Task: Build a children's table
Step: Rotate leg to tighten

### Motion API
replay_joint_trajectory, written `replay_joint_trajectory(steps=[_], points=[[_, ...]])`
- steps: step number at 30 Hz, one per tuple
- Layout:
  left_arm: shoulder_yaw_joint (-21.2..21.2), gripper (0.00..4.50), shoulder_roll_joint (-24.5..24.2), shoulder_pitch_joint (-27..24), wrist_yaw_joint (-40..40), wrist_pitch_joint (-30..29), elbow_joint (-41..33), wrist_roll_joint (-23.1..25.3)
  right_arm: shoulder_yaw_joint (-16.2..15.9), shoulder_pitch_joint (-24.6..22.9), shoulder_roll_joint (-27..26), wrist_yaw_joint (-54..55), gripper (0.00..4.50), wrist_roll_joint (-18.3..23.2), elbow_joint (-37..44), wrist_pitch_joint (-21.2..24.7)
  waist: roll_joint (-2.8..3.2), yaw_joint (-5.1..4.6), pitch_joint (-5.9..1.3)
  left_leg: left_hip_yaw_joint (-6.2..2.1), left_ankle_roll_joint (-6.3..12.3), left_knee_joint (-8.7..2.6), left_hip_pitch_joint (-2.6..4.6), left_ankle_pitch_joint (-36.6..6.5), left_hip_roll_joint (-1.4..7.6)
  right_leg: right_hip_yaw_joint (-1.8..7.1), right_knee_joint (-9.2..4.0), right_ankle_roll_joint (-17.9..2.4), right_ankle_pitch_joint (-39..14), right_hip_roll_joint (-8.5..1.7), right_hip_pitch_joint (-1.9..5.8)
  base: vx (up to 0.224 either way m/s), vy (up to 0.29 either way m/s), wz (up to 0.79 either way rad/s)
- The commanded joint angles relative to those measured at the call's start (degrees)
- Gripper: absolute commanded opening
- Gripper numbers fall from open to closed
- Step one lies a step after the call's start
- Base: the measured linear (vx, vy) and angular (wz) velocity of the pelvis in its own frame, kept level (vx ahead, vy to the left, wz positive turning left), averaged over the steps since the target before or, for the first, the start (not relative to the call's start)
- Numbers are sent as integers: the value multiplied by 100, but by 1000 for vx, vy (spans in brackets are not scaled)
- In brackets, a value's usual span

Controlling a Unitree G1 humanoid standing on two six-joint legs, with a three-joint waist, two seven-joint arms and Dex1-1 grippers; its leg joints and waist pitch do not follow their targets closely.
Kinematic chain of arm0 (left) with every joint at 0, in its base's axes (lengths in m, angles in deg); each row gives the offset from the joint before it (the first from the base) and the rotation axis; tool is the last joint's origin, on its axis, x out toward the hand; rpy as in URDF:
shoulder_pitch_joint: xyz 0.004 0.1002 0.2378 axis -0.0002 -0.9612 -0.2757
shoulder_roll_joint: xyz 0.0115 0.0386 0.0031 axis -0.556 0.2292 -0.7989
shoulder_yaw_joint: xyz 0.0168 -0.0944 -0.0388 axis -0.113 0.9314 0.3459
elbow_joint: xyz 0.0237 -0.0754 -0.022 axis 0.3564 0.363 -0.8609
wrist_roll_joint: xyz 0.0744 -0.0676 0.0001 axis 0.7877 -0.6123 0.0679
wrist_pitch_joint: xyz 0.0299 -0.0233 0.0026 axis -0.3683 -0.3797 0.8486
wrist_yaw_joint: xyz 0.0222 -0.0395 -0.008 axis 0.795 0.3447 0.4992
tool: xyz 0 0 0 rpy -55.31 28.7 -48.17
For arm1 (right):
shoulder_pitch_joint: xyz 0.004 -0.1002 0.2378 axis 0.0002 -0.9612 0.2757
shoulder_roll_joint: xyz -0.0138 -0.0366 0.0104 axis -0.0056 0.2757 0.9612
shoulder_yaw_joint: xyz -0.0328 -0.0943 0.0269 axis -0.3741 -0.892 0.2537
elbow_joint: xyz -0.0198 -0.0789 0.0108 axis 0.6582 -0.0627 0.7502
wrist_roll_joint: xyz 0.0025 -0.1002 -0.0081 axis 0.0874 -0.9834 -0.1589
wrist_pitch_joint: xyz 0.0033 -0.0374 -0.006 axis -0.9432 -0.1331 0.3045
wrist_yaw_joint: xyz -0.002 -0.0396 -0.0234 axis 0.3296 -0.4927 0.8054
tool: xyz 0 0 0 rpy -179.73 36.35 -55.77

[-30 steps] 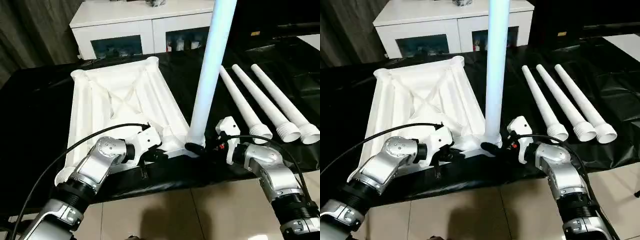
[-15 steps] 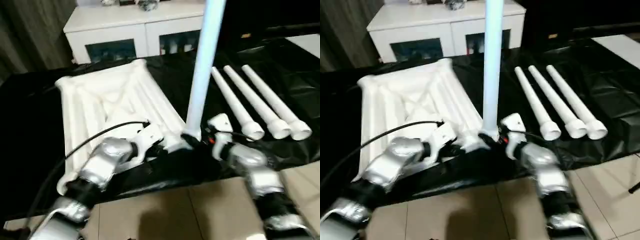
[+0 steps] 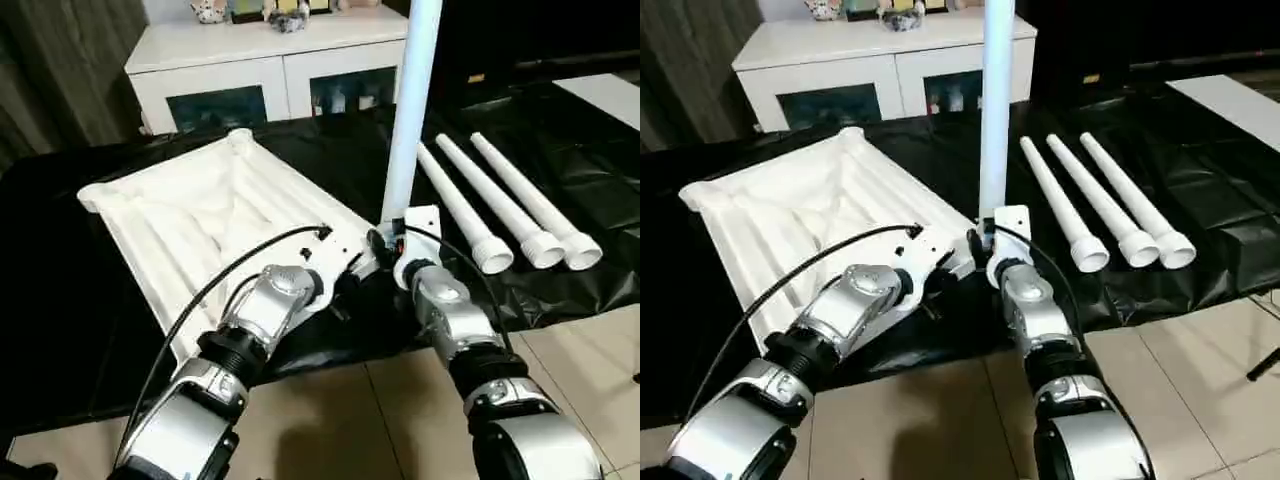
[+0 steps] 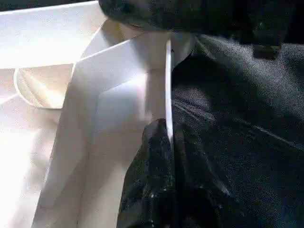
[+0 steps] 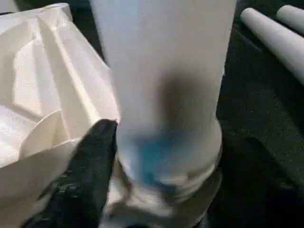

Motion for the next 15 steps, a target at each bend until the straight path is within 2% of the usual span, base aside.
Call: replay_joint_trajectory(steps=[1, 3, 4, 5, 7, 8, 10, 11, 12, 15], points=[[65, 0, -222, 57, 165, 53, -39, 230, -108, -93, -26, -207, 376, -23, -28, -50, -29, -48, -294, -250, -120, -572, 128, -3683, 234, -8, -479, -590, -2987, -222, 139, 0, 0, 0], [-66, 0, -456, -96, -201, 275, -292, 247, -73, -121, 169, -496, 389, 74, 227, -113, -29, -107, -309, -248, -110, -568, 111, -3734, 233, -27, -468, -654, -2865, -261, 147, 0, 0, 0], [-87, 0, -514, -140, -283, 263, -368, 245, -76, -146, 234, -602, 395, 97, 315, -102, -6, -106, -316, -249, -94, -556, 104, -3676, 233, -22, -468, -685, -2809, -279, 150, 0, 0, 0], [-99, 0, -562, -175, -349, 253, -416, 243, -69, -155, 290, -706, 395, 111, 357, -116, -22, -105, -343, -225, -39, -542, 74, -3466, 241, -4, -439, -794, -2559, -297, 162, 0, 0, 0], [-105, 0, -667, -278, -560, 278, -592, 186, -104, -236, 428, -1158, 395, 198, 555, -71, -41, -65, -366, -170, 89, -511, 74, -3167, 238, 0, -419, -981, -2192, -312, 160, 0, 0, 0], [-120, 0, -764, -369, -796, 334, -755, 113, -172, -333, 557, -1476, 395, 226, 735, -29, -36, -54, -365, -155, 167, -498, 38, -2935, 243, 12, -396, -1078, -2005, -326, 167, 0, 0, 0], [-147, 0, -871, -469, -1045, 365, -940, 35, -251, -441, 694, -1778, 395, 226, 920, 14, -56, -4, -380, -134, 254, -488, 61, -2752, 267, 19, -375, -1169, -1840, -319, 160, 0, 0, 0], [-199, 0, -1053, -596, -1350, 361, -1186, -38, -392, -590, 889, -2255, 395, 231, 1141, 54, -42, 7, -383, -128, 286, -491, 37, -2620, 279, 23, -344, -1215, -1716, -310, 179, 0, 0, 0], [-236, 0, -1166, -666, -1519, 311, -1326, -85, -453, -673, 988, -2555, 395, 278, 1271, 101, -28, 44, -388, -123, 305, -488, 46, -2526, 289, 27, -324, -1244, -1616, -302, 172, 0, 0, 0], [-384, 0, -1557, -933, -2253, 391, -1861, -275, -641, -968, 1349, -3564, 395, 540, 1772, 284, -44, 123, -413, -107, 396, -473, 45, -2189, 317, 46, -266, -1340, -1202, -304, 191, 39, -8, 2]])
